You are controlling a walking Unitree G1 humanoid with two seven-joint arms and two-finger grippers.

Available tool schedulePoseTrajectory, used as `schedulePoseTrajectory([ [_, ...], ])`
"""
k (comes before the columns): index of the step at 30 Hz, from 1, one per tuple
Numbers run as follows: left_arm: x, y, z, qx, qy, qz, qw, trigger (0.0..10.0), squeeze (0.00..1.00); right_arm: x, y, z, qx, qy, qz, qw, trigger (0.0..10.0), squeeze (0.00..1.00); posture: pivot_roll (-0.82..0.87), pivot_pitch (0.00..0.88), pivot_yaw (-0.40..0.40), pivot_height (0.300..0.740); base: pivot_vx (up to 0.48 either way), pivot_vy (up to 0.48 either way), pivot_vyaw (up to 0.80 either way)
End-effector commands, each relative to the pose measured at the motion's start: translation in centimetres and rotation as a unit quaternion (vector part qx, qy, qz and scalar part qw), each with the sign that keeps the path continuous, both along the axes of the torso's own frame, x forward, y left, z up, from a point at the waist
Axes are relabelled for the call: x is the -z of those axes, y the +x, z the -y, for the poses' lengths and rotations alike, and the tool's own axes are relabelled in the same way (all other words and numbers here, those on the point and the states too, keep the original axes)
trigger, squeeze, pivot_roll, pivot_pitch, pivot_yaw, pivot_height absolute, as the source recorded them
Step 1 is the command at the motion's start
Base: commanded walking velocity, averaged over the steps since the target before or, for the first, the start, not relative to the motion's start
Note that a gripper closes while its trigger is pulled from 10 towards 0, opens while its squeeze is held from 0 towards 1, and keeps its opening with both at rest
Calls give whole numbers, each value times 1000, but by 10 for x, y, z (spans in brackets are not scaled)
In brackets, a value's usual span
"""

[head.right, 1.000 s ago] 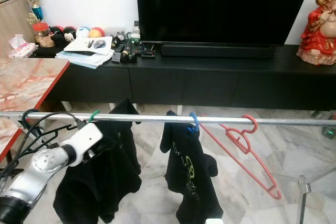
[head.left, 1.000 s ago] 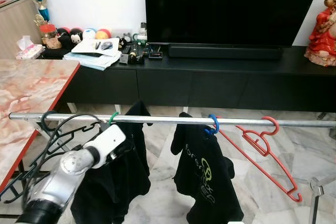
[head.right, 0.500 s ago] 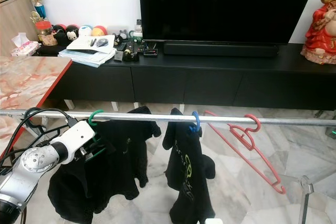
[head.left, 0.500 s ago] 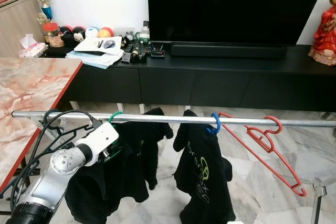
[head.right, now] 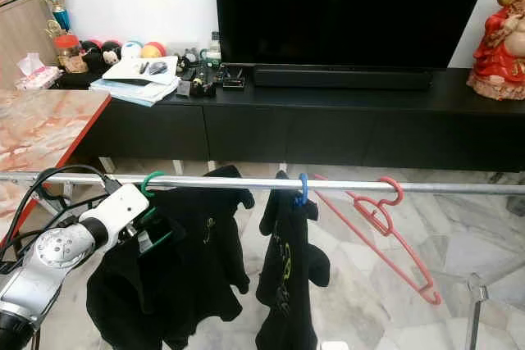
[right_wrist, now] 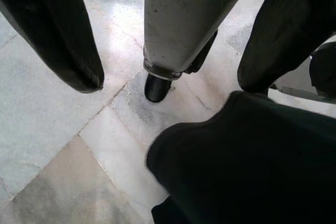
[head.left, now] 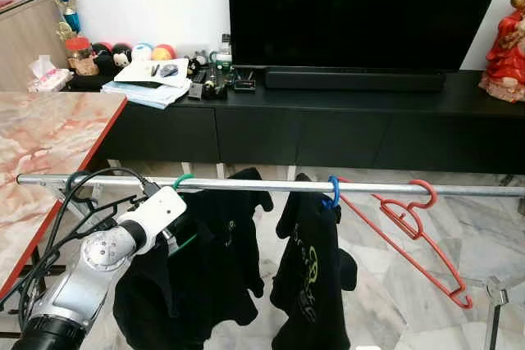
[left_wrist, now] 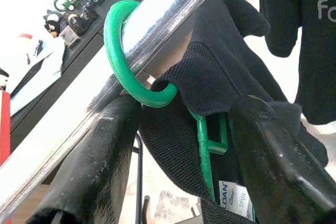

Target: Hang hanger

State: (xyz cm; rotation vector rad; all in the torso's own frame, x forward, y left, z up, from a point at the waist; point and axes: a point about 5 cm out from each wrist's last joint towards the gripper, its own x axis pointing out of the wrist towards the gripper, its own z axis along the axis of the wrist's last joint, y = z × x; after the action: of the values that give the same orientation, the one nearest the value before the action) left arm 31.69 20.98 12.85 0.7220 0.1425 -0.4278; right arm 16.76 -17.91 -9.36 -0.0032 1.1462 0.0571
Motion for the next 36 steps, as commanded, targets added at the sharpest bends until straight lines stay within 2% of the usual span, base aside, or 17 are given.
schedulePoseTrajectory([
  [1, -10, 1, -9, -16, 8, 21, 1000, 10000, 0, 0, 0, -1, -3, 0, -1, 1000, 10000, 0, 129, 19, 17, 740, 0, 0, 0],
  [4, -9, 1, -8, -16, 13, 19, 1000, 10000, 0, 0, 0, -1, -2, 0, -1, 1000, 10000, 0, 131, 19, 17, 740, 0, 0, 0],
  [9, -4, 2, -7, -18, 47, 16, 999, 10000, 0, 0, 1, -2, -5, -3, -1, 1000, 10000, 0, 130, 20, 19, 740, 0, 0, 0],
  [10, 1, 3, -8, -35, 60, 7, 998, 10000, 0, 0, 1, -2, -4, -2, -1, 1000, 10000, 0, 128, 19, 21, 740, 0, 0, 0],
  [13, 6, 3, -8, -37, 78, -1, 996, 10000, 0, 0, 1, -2, -9, -4, -1, 1000, 10000, 0, 128, 20, 21, 740, 0, 0, 0],
  [23, 12, 4, -15, -67, 117, -6, 991, 10000, 0, 0, 1, -2, -10, -5, -2, 1000, 10000, 0, 129, 22, 25, 740, 0, 0, 0],
  [29, 21, 3, -12, -78, 116, -21, 990, 10000, 0, 0, 1, -2, -12, -6, -2, 1000, 10000, 0, 129, 21, 25, 740, 0, 0, 0],
  [36, 37, -1, 3, -55, 61, -67, 994, 10000, 0, 0, 1, -2, -14, -7, -1, 1000, 10000, 0, 127, 21, 25, 740, 0, 0, 0],
])
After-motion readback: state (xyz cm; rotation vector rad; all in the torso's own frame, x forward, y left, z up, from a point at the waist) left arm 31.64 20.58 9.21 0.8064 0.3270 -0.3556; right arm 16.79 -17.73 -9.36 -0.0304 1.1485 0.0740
